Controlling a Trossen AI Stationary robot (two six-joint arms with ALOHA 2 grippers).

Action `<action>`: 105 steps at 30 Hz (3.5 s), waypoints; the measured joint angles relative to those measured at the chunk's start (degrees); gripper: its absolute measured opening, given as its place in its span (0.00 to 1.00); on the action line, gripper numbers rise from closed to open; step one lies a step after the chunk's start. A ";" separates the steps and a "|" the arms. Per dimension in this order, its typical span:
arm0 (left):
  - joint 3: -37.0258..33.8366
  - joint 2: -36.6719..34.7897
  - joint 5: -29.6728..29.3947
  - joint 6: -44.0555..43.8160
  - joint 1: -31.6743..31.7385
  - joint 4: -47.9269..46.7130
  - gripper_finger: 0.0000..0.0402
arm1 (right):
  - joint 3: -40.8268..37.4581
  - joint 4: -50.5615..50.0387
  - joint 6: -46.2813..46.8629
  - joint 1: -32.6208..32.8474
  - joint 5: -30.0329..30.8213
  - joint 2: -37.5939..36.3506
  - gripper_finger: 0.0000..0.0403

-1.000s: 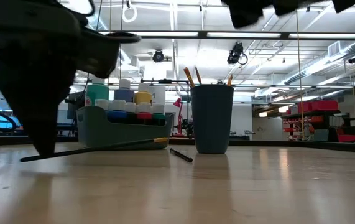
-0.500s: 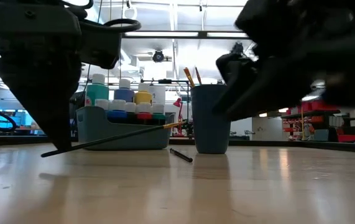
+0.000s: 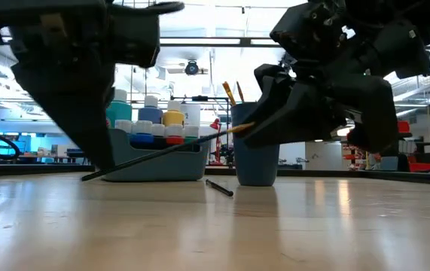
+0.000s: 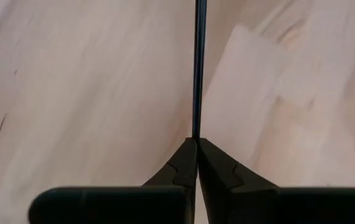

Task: Pick & Place Paint Supplies
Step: Put the gold paint brush into the blue cup

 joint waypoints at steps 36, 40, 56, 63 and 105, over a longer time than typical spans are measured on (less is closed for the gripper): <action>0.02 -0.04 -0.66 2.25 0.07 2.36 0.03 | 0.00 0.90 -0.55 0.20 -7.61 -0.02 0.10; 0.02 -0.04 -0.66 2.25 0.05 2.38 0.03 | 0.00 0.90 -0.52 0.20 -7.61 -0.02 0.04; 0.02 -0.04 -8.51 4.11 0.02 2.86 0.17 | 0.02 -20.28 -1.89 6.28 2.53 -12.68 0.02; 0.02 -0.04 -8.75 8.20 0.11 2.97 0.17 | 5.39 -39.43 -3.83 15.23 17.85 -24.67 0.02; 0.02 -0.04 -14.17 13.48 0.13 6.01 0.17 | 14.23 -66.17 -44.72 -3.31 20.74 -30.57 0.02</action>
